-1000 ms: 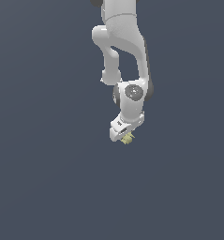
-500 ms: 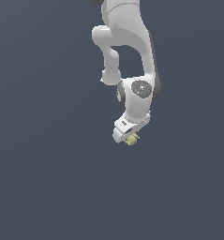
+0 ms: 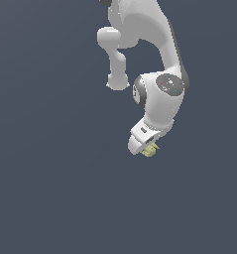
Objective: Pick up the object and move it to a goal position.
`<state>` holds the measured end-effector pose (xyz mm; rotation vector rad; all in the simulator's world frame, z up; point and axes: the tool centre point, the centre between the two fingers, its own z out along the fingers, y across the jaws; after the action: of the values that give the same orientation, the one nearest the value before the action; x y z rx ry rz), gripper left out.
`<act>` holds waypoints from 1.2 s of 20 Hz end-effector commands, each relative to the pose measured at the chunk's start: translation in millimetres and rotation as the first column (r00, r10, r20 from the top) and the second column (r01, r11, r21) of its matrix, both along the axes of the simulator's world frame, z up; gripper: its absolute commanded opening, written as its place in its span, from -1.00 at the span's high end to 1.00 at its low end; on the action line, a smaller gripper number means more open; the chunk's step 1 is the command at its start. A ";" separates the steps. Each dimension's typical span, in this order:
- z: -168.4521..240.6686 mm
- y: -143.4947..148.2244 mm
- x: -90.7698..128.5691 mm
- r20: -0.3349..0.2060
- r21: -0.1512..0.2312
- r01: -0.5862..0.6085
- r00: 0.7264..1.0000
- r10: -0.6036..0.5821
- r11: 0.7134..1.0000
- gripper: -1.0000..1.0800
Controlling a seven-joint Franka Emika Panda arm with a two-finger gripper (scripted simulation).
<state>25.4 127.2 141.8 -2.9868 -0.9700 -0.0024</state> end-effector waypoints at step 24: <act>80.7 39.5 66.4 -0.001 -0.001 0.001 1.000 -0.001 1.000 1.00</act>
<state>91.0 166.3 221.5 -2.9882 -0.9689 -0.0001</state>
